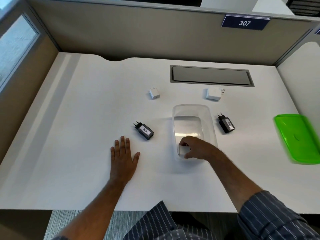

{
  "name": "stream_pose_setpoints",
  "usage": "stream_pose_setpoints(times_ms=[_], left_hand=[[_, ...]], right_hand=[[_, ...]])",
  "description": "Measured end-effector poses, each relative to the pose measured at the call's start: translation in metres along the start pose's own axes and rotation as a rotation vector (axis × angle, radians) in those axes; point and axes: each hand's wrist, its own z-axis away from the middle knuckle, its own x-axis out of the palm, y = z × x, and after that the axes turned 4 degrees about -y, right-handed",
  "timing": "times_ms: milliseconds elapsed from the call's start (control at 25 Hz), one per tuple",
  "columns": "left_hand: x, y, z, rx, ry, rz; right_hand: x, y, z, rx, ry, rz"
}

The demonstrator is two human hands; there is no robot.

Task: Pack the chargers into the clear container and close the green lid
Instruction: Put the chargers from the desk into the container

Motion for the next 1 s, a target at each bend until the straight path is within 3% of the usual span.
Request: stream_pose_setpoints(times_ms=[360, 560, 640, 800, 1000], left_hand=[[0.003, -0.002, -0.002, -0.001, 0.008, 0.004], [0.009, -0.007, -0.004, -0.001, 0.032, -0.002], [0.012, -0.008, -0.005, -0.002, 0.037, -0.007], [0.015, -0.01, -0.006, -0.011, 0.066, -0.005], [0.02, -0.011, -0.006, -0.013, 0.068, 0.002]], right_hand=[[-0.004, -0.002, 0.0, -0.014, -0.013, -0.075], [-0.02, -0.033, 0.004, -0.116, 0.442, -0.101], [-0.024, -0.055, -0.001, -0.202, 0.551, -0.133], [-0.017, -0.103, -0.03, -0.302, 0.513, -0.13], [0.004, -0.138, -0.08, -0.179, 0.406, 0.062]])
